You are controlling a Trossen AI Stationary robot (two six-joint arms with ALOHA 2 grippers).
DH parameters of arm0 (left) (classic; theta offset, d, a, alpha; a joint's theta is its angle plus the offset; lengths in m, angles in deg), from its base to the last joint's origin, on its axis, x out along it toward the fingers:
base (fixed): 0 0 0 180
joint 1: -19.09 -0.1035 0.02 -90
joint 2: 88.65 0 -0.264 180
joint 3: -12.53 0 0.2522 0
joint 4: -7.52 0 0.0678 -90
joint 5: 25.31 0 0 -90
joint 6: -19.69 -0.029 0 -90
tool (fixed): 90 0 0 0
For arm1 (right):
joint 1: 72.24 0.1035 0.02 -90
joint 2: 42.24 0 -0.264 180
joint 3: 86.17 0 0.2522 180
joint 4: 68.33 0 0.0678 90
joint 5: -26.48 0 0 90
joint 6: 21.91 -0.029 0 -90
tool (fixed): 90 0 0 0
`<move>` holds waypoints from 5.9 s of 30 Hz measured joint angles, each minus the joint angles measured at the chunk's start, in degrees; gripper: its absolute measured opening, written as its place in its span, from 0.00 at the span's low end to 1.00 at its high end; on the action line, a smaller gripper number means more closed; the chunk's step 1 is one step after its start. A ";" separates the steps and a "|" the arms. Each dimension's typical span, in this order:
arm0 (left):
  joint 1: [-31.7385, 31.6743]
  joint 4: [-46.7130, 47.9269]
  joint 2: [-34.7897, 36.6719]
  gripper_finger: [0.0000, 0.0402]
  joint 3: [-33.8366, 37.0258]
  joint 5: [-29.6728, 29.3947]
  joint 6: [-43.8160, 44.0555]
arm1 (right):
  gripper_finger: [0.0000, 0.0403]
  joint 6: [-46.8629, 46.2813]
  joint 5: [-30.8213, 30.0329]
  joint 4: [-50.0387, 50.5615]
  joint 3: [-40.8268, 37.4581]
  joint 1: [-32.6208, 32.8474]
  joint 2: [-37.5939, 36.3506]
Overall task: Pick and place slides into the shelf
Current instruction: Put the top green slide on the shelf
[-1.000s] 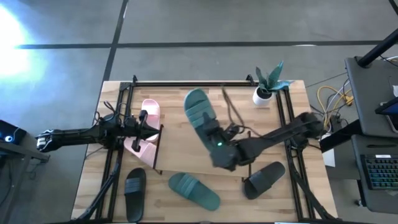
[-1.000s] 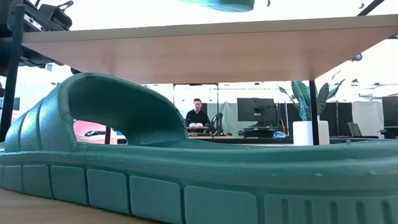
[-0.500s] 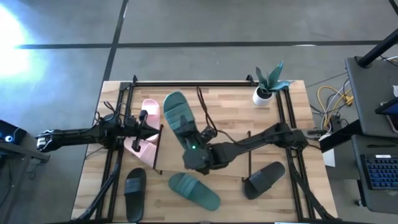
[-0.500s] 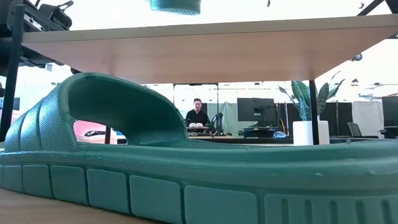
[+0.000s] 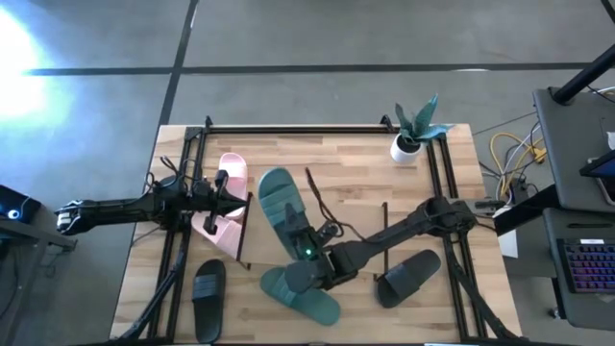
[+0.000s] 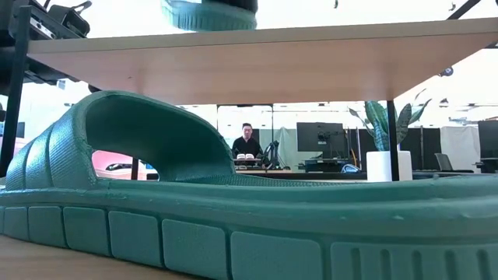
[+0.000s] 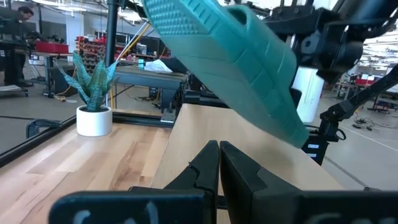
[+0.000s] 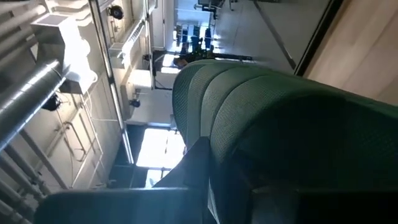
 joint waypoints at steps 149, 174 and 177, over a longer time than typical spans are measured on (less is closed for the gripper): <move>-0.02 0.03 -0.01 0.00 0.00 0.00 0.00 | 0.03 46.12 48.63 84.29 15.73 4.39 -6.25; 0.00 0.03 -0.02 0.00 0.00 0.00 0.00 | 0.03 40.70 36.25 84.29 23.06 5.12 2.38; -0.01 0.08 -0.03 0.00 0.00 0.00 0.00 | 0.03 40.91 36.38 84.29 23.06 4.84 2.38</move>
